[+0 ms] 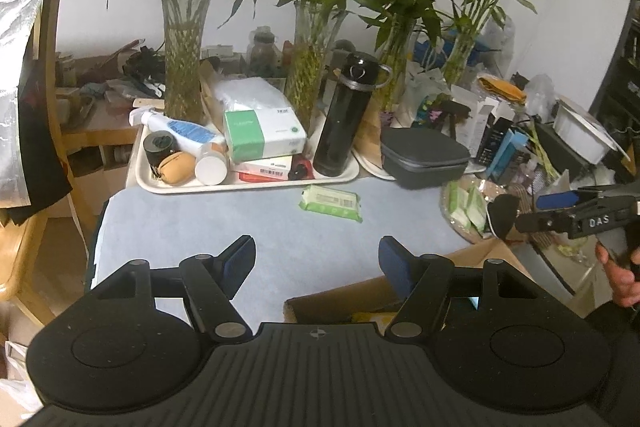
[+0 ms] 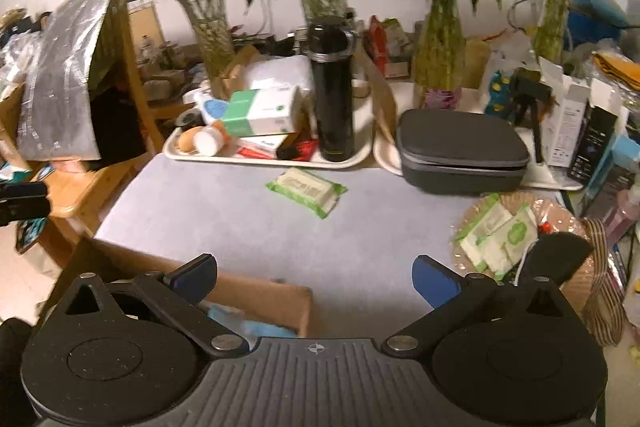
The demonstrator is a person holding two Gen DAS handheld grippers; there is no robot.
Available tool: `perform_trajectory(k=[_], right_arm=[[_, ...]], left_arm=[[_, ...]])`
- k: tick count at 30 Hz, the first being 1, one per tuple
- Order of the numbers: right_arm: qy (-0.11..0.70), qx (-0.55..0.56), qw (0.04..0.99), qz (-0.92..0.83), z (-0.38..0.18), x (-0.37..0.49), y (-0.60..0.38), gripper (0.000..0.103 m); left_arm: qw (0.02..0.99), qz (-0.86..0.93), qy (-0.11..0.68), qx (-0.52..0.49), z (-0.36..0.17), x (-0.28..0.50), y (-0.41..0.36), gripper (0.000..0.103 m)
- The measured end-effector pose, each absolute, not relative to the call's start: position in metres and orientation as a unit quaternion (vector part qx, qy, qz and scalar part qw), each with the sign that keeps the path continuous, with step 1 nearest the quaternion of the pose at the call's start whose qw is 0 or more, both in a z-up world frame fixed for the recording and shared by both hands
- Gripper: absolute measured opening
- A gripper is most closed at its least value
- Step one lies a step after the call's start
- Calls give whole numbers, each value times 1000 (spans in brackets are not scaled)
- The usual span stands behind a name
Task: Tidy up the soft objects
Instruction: 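Move the right gripper to the green-edged white wet-wipe pack on the table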
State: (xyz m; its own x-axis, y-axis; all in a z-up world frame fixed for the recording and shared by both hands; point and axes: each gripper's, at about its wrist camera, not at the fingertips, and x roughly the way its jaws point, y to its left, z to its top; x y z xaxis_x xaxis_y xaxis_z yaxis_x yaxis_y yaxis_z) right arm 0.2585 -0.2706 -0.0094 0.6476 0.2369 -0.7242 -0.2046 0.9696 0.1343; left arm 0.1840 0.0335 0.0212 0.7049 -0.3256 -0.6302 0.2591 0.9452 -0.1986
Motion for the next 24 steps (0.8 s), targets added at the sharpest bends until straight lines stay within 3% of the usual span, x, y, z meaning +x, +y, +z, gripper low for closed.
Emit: perform_trajectory(k=[24], right_arm=[[380, -15, 916, 128, -60, 324, -288, 103]], left_arm=[[909, -170, 371, -84, -32, 249, 61, 68]])
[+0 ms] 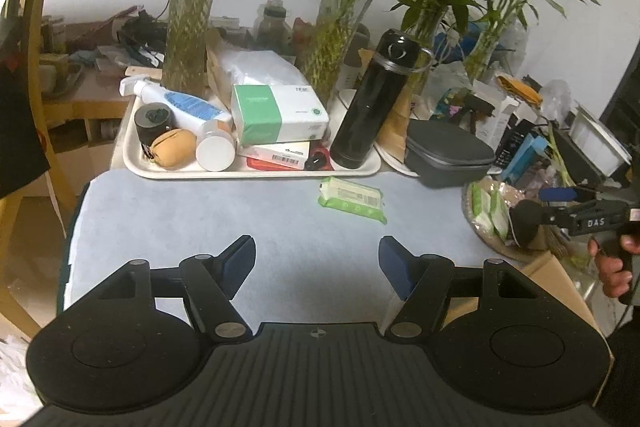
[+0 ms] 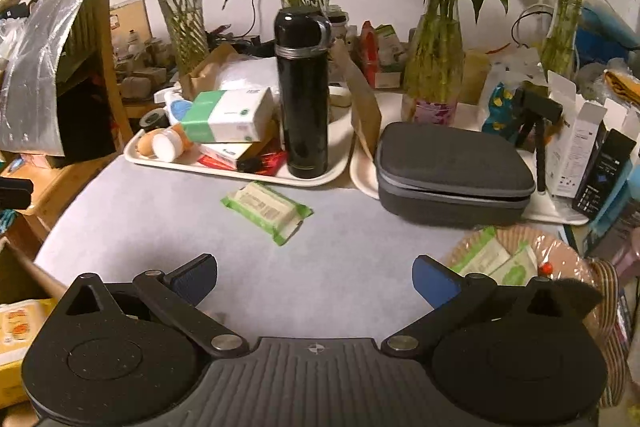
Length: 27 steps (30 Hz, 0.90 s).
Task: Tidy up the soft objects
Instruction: 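Move the right gripper to the green-edged white wet-wipe pack on the table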
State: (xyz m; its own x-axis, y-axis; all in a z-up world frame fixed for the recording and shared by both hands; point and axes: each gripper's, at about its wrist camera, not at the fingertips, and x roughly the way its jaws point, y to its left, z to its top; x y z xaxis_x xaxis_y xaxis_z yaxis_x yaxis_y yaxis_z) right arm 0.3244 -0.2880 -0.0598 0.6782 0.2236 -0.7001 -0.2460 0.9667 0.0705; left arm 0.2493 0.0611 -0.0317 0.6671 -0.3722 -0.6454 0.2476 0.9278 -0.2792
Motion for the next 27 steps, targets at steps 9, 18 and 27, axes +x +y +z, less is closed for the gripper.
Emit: perform_trajectory(k=[9, 18, 27], right_arm=[[384, 2, 913, 134, -91, 353, -300, 103], [387, -31, 903, 182, -116, 371, -287, 103], [399, -54, 890, 215, -141, 396, -273, 95]], left_arm=[[909, -170, 367, -96, -61, 276, 62, 68], [912, -170, 363, -87, -84, 289, 58, 68], [906, -179, 371, -96, -101, 293, 59, 68]])
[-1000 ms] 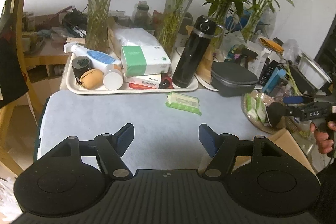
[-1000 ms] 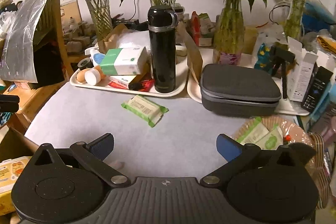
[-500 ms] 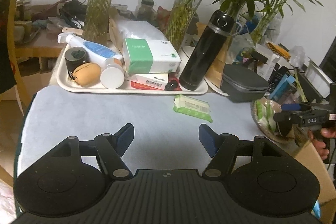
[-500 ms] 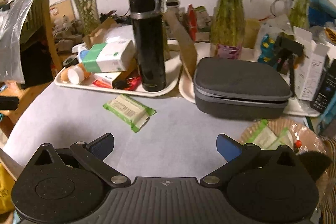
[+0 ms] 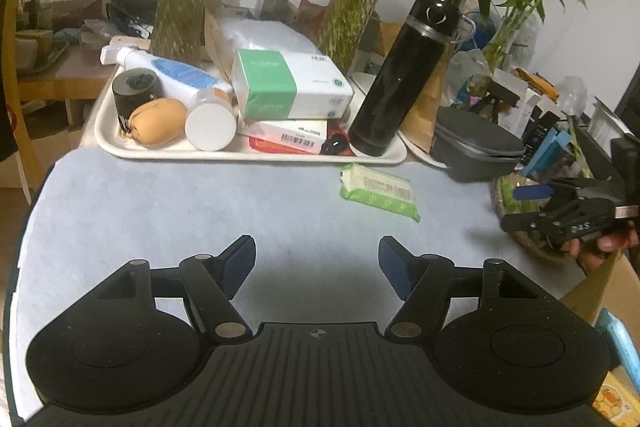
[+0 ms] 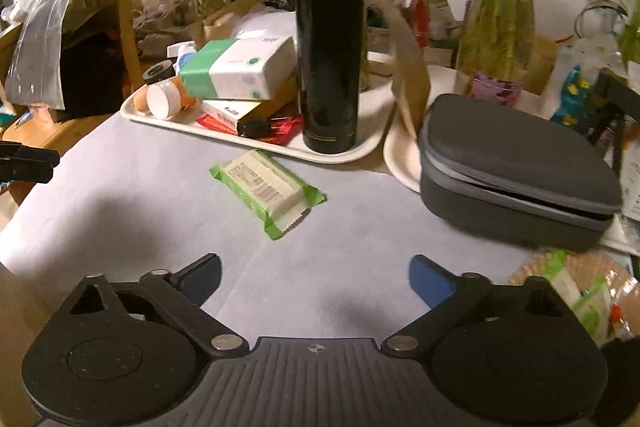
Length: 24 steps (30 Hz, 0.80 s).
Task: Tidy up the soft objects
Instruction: 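Move the right gripper to the green-edged white wet-wipe pack on the table, then grasp the green-edged wet-wipe pack with the right gripper and lift it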
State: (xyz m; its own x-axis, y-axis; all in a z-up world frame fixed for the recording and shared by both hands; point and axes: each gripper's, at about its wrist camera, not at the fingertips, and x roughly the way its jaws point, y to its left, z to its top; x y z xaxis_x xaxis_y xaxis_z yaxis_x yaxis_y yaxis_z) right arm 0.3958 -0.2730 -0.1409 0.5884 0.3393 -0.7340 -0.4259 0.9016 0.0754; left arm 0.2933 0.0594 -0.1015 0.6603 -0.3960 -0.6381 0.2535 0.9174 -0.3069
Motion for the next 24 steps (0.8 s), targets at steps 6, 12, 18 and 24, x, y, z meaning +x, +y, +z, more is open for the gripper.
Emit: perform_trajectory(k=[6, 12, 18, 24], right_arm=[[389, -76, 885, 246, -157, 415, -257, 93], [368, -119, 881, 274, -175, 434, -233, 90], [354, -155, 872, 299, -192, 453, -207, 84], [344, -162, 874, 303, -205, 474, -190, 78]], left_arm=[[908, -179, 370, -78, -106, 291, 60, 68], [914, -160, 368, -58, -111, 290, 61, 68], [915, -148, 376, -19, -119, 294, 57, 68], [917, -141, 373, -1, -120, 293, 54, 68]])
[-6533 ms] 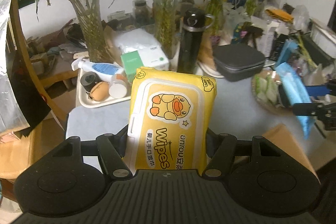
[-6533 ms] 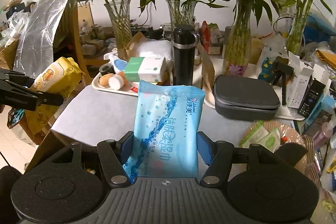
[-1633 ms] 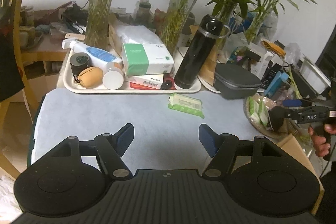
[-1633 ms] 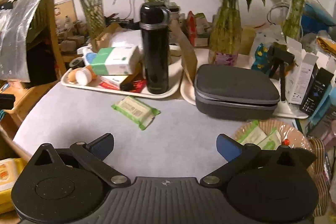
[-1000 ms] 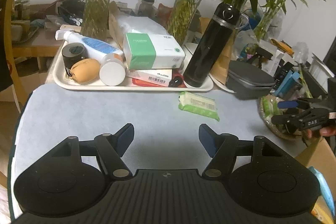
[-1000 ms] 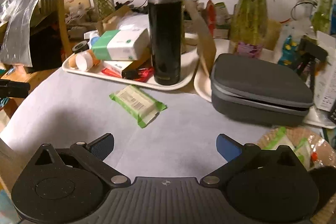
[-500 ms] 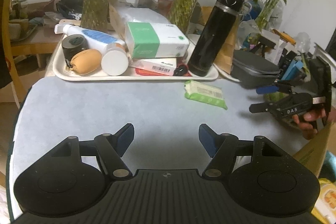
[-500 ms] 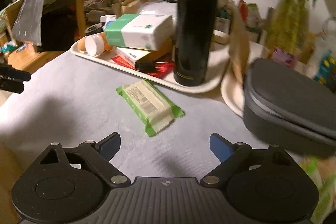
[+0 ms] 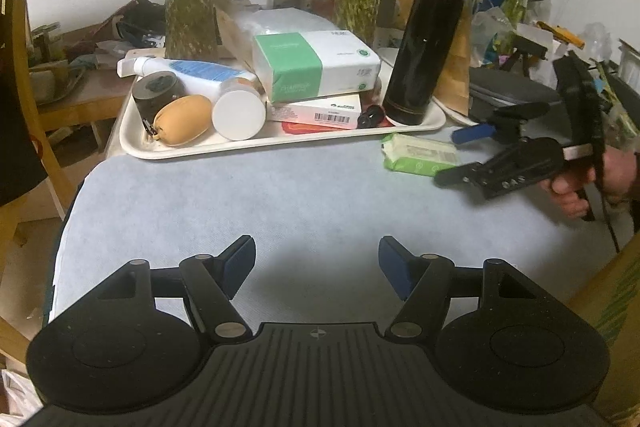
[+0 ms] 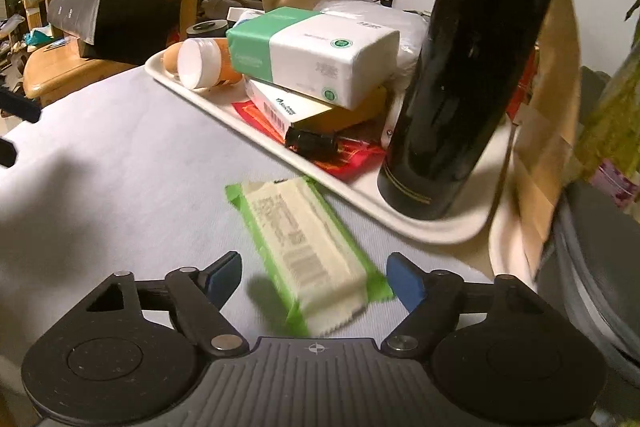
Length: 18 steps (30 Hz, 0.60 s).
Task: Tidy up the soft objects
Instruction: 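Grasp the green-edged wet-wipe pack with the right gripper and lift it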
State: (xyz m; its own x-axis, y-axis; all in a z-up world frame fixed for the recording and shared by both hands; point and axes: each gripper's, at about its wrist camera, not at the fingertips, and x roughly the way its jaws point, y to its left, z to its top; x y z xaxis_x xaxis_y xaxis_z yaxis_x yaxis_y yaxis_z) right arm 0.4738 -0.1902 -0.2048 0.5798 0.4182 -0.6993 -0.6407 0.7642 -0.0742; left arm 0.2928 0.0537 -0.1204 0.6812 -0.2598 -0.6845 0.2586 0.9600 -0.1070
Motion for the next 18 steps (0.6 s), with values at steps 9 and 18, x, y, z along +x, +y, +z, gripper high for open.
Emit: perform_trajectory(k=[9, 18], right_arm=[[386, -177, 850, 312, -201, 482, -178, 60], [385, -181, 845, 323, -201, 480, -170, 55]], left_arm=[[915, -142, 378, -11, -122, 295, 56, 68], [914, -148, 377, -18, -122, 295, 55, 68]])
